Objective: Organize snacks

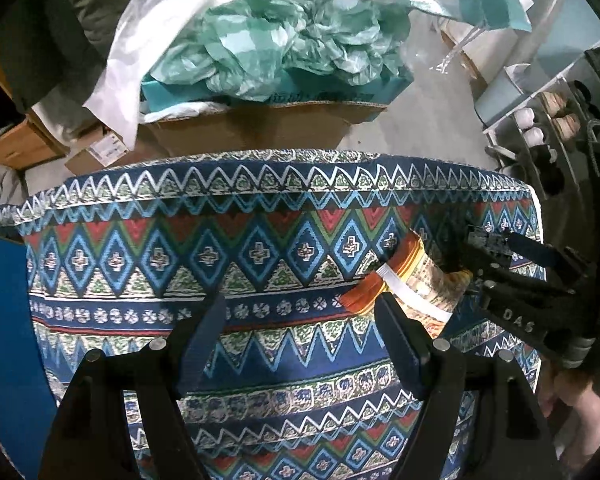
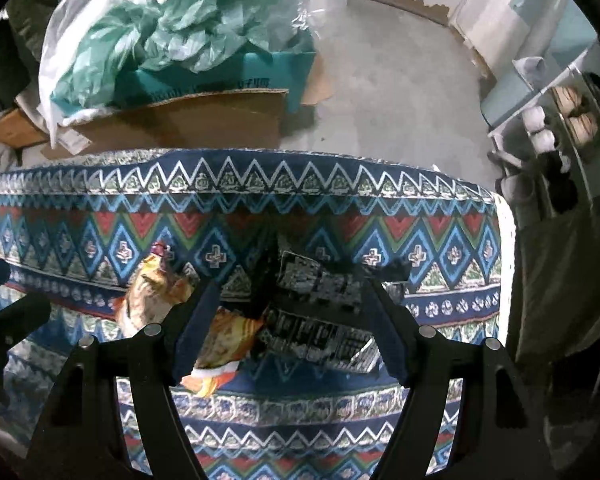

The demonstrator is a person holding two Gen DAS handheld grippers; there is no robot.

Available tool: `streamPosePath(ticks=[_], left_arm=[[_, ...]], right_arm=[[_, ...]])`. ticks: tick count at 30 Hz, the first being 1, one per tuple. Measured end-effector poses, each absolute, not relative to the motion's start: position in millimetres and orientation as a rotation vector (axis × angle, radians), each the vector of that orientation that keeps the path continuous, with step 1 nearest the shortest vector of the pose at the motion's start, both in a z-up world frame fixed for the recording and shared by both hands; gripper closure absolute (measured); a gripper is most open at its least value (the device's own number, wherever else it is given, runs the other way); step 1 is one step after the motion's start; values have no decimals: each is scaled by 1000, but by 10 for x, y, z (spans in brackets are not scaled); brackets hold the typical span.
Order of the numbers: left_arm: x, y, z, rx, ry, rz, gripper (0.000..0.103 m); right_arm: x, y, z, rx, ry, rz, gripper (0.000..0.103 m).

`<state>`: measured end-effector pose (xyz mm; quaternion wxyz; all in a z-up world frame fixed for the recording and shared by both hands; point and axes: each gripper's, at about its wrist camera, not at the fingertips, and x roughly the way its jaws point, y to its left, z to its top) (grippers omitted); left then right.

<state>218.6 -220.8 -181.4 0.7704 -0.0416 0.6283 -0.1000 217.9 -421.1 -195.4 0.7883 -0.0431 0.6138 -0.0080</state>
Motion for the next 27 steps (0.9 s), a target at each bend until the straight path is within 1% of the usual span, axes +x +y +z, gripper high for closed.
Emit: streamPosePath(ticks=[7, 14, 21, 24, 27], left_arm=[[2161, -2241, -1874, -103, 1381, -223, 25], [2063, -2197, -1844, -134, 1390, -228, 25], [1918, -2136, -1839, -133, 1410, -231, 25], [1852, -2095, -1829, -127, 1410, -236, 25], [1769, -2038, -1826, -132, 1412, -237, 25]], right_arm=[[2015, -4107, -2073, -173, 1364, -5, 29], [1770, -4179, -2142, -32, 1454, 3, 29], [1437, -4132, -2217, 138, 1549, 50, 25], [1265, -4019, -2260, 150, 1581, 85, 24], [1135, -3884, -2247, 96, 1574, 120, 25]])
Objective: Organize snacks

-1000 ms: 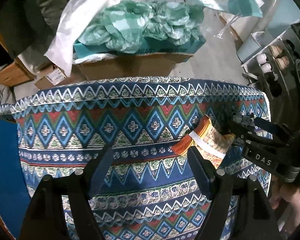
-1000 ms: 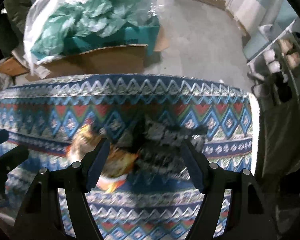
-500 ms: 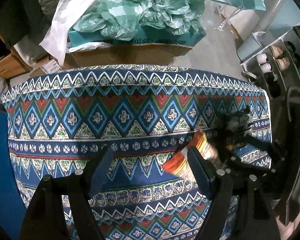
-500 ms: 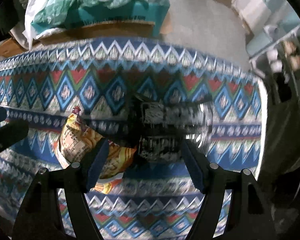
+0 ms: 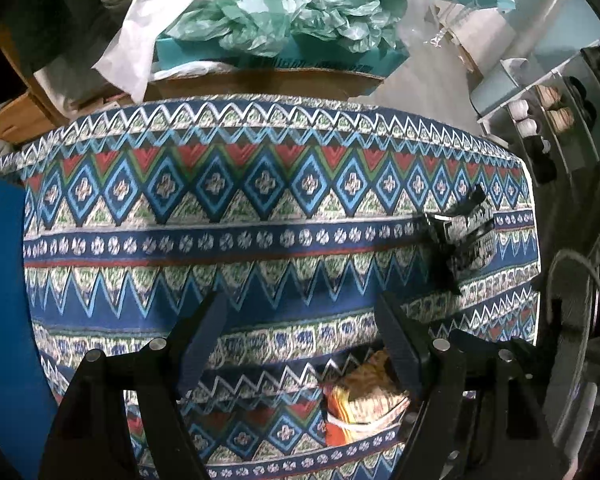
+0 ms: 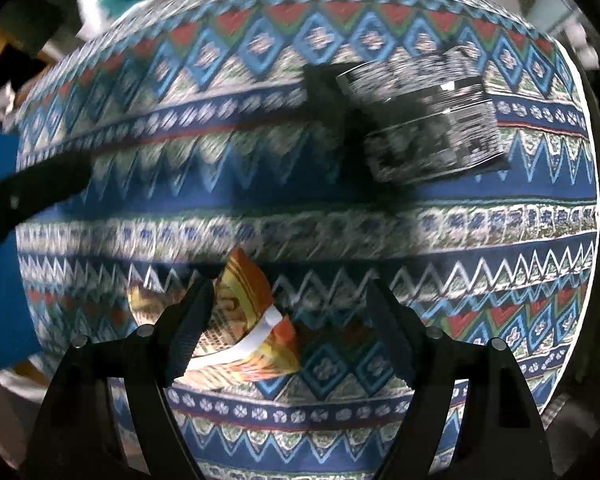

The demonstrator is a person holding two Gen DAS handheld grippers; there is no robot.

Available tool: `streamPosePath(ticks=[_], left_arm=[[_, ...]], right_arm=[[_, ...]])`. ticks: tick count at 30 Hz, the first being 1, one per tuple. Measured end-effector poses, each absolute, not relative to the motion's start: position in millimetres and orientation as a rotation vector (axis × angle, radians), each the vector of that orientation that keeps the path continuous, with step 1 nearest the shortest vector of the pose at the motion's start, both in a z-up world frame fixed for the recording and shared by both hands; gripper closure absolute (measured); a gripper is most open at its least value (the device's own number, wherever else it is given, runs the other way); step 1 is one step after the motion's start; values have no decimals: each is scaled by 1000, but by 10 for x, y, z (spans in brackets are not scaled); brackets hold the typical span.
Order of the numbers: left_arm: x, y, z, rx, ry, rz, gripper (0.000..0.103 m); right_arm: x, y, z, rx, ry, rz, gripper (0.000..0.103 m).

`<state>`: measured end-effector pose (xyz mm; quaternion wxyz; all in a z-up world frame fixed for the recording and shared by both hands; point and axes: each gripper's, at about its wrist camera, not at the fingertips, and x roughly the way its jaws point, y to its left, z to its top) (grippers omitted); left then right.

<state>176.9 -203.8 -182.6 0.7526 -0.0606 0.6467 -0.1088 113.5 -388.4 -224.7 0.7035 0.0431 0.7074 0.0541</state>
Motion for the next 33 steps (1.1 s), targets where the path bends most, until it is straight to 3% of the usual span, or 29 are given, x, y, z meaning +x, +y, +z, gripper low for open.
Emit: streamPosePath(ticks=[13, 17, 33], left_arm=[[1427, -2050, -1808, -83, 1404, -323, 25], [1279, -2162, -1786, -61, 1409, -361, 18], [1190, -2409, -2032, -4, 1425, -365, 18]], right_arm=[[844, -4140, -1913, 17, 1477, 41, 25], [874, -4470, -1869, 77, 1463, -13, 25], [62, -4510, -2180, 64, 1567, 13, 24]])
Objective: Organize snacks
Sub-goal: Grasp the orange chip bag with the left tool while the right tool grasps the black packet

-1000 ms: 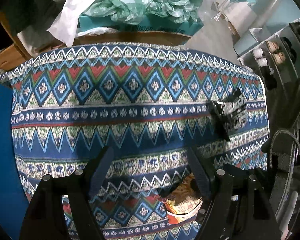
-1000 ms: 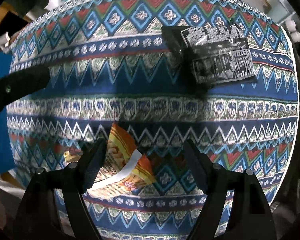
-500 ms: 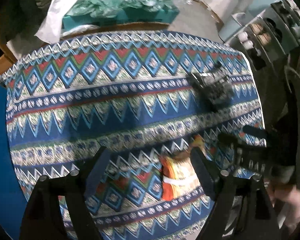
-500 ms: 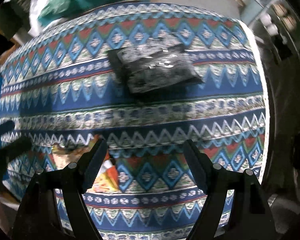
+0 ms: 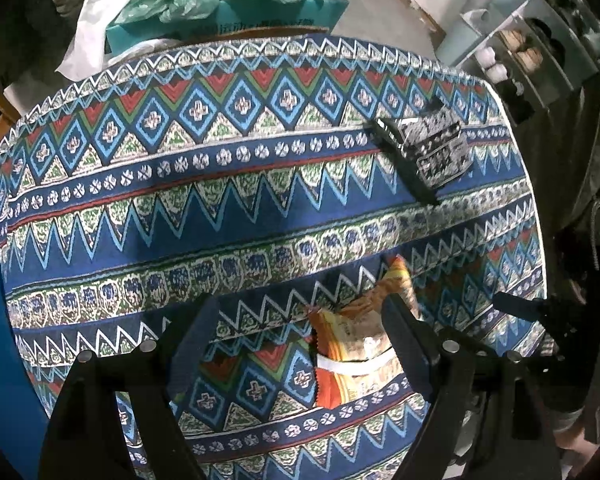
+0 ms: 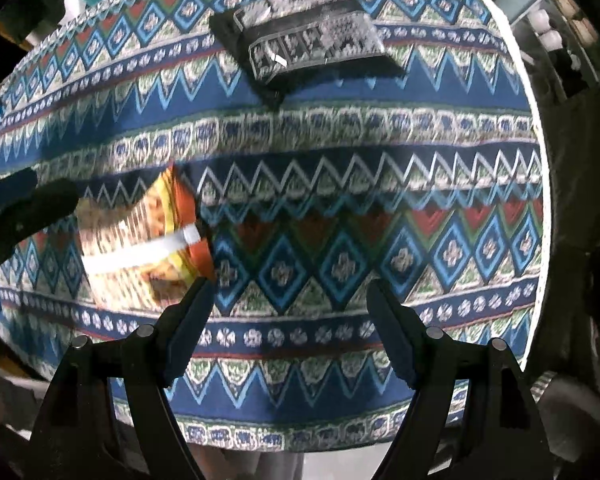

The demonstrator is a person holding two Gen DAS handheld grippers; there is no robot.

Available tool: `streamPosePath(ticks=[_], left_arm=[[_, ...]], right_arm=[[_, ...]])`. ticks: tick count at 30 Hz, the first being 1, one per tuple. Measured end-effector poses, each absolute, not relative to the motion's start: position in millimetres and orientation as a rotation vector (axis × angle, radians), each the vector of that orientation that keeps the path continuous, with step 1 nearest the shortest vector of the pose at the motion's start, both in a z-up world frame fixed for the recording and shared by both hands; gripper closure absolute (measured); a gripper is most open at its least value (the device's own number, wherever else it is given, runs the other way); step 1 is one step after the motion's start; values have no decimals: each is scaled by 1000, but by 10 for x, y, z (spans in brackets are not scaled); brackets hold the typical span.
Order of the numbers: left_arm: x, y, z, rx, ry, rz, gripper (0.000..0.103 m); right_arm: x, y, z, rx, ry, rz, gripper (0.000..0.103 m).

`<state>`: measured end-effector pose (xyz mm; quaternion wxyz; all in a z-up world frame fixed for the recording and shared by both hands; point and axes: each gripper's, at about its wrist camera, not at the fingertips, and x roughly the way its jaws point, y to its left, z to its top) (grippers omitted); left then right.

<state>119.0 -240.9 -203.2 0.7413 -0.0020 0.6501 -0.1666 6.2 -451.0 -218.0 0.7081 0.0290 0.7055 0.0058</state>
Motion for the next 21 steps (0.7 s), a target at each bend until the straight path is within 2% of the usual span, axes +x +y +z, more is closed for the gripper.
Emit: streamPosePath(ticks=[9, 16, 21], left_arm=[[985, -2273, -2150, 3, 1471, -374, 18], [829, -2293, -2115, 85, 1463, -408, 18], [748, -2224, -2059, 0, 1479, -415, 18]], right_arm=[[-150, -4370, -2620, 73, 1592, 6, 24], [66, -4276, -2662, 30, 1533, -39, 24], [214, -4312, -2560, 16, 1481, -25, 24]])
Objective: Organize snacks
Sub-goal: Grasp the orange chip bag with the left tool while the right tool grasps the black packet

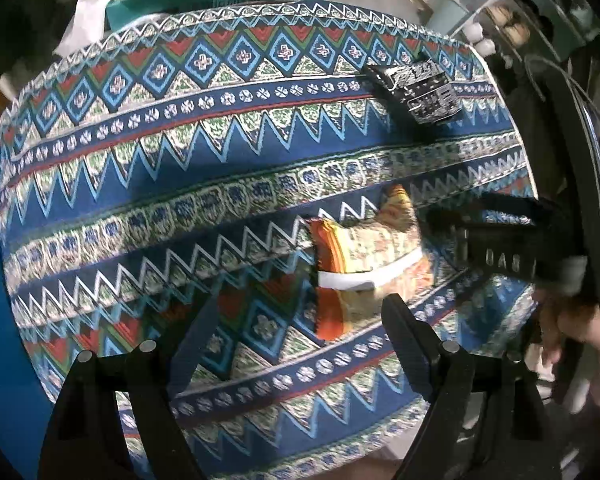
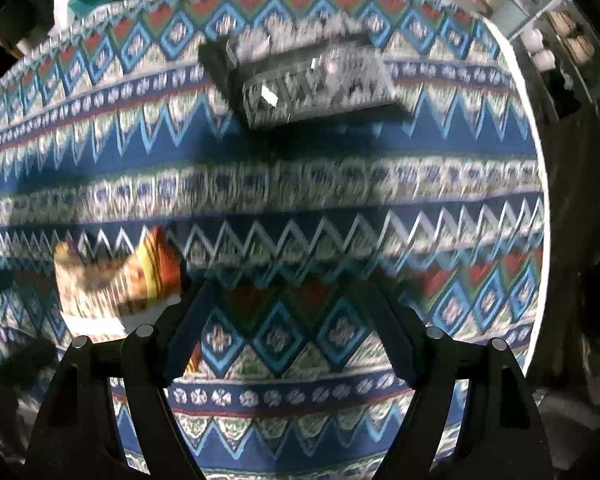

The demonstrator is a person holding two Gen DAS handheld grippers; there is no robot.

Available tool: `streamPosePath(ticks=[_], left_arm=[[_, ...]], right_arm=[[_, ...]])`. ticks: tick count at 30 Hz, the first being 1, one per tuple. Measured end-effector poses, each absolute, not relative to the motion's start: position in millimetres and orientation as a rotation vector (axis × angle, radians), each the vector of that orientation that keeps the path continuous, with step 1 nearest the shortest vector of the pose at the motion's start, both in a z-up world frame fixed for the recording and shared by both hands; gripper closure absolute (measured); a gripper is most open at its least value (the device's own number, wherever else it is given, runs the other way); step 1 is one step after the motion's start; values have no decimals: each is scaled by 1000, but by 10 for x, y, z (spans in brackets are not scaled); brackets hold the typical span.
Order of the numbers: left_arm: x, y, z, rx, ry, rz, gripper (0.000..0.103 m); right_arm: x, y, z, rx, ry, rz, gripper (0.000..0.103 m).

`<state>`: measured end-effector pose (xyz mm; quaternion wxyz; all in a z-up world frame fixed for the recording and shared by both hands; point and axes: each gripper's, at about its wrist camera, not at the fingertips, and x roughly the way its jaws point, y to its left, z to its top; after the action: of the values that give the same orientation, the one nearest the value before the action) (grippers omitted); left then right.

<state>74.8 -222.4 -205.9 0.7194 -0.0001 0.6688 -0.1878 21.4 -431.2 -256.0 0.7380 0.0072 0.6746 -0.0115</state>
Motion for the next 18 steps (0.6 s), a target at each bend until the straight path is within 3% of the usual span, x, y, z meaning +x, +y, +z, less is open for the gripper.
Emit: streamPosePath(ticks=[18], left_arm=[[786, -2429, -2248, -128, 1557, -307, 16]], right_arm=[[1553, -4436, -2350, -15, 1380, 130, 22]])
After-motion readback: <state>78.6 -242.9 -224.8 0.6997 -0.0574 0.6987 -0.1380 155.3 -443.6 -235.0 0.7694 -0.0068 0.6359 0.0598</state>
